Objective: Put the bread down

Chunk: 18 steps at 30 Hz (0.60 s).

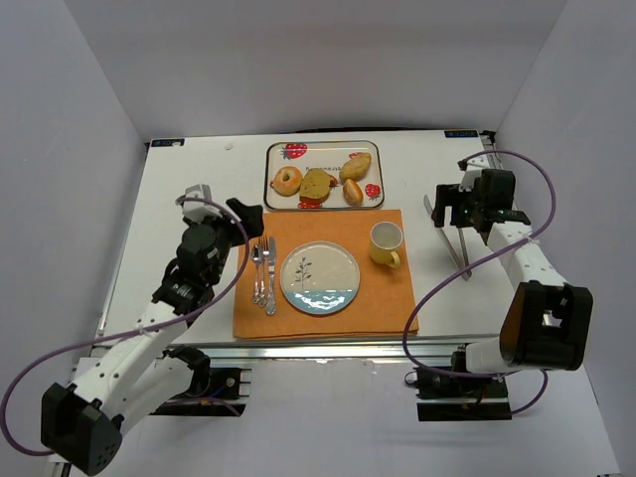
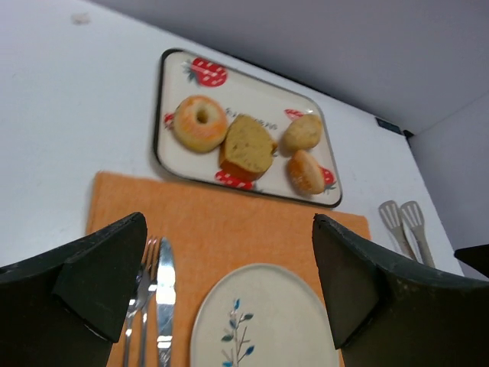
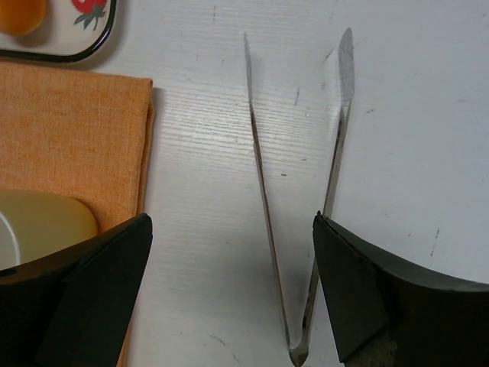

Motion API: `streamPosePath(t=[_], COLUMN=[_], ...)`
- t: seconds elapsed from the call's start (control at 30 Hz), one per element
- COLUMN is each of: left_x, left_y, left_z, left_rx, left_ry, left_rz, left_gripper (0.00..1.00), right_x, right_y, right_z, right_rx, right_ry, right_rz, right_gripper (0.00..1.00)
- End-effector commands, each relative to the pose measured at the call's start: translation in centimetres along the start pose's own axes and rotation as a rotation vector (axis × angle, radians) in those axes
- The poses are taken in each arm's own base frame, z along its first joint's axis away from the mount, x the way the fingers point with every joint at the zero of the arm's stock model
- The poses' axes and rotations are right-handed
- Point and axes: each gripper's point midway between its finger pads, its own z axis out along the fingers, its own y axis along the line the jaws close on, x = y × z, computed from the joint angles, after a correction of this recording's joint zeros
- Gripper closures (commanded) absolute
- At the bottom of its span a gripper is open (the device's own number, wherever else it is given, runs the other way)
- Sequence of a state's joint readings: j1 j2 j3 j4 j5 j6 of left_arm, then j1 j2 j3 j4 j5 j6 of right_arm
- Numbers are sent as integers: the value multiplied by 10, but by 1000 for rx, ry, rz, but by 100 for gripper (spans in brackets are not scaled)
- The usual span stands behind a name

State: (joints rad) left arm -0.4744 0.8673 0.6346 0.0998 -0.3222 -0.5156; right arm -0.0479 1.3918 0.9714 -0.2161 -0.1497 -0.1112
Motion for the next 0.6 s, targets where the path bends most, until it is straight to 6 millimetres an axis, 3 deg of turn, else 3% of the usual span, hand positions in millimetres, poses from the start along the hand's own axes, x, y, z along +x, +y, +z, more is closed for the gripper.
streamPosePath(t=[0.0, 0.07, 0.13, 0.17, 0.2, 0.27, 0.3, 0.37, 0.4, 0.43, 0.5, 0.57], left_x=[9, 8, 9, 12, 12, 12, 15, 19, 21, 23, 29, 33], left_y=[26, 30, 31, 31, 31, 31, 31, 31, 31, 32, 32, 31], left_z=[-14, -18, -19, -18, -17, -16, -15, -14, -13, -13, -12, -11], left_rx=[-98, -108, -117, -117, -119, -122, -126, -117, -119, -123, -122, -110], left_ry=[-14, -22, -17, -5, -1, 0, 5, 12, 20, 28, 46, 58], left_rz=[-70, -75, -70, -65, -60, -69, -73, -82, -83, -86, -89, -92], left_gripper=[2, 4, 7, 30, 46, 88, 100, 100, 80, 58, 21, 16], right_x=[-22, -14, -3, -1, 1, 7, 8, 17, 22, 27, 39, 46], right_y=[12, 32, 38, 39, 37, 37, 32, 25, 22, 19, 8, 0], right_z=[-8, -16, -21, -21, -22, -23, -24, -20, -18, -16, -10, -8], right_rx=[-97, -268, -331, -336, -340, -348, -328, -286, -275, -266, -222, -195], right_ry=[-44, -45, -35, -36, -38, -37, -36, -18, -2, 14, 69, 96], right_rz=[-75, -198, -292, -280, -267, -249, -243, -244, -248, -252, -278, -315], right_gripper=[11, 11, 11, 15, 32, 68, 100, 100, 73, 52, 24, 16])
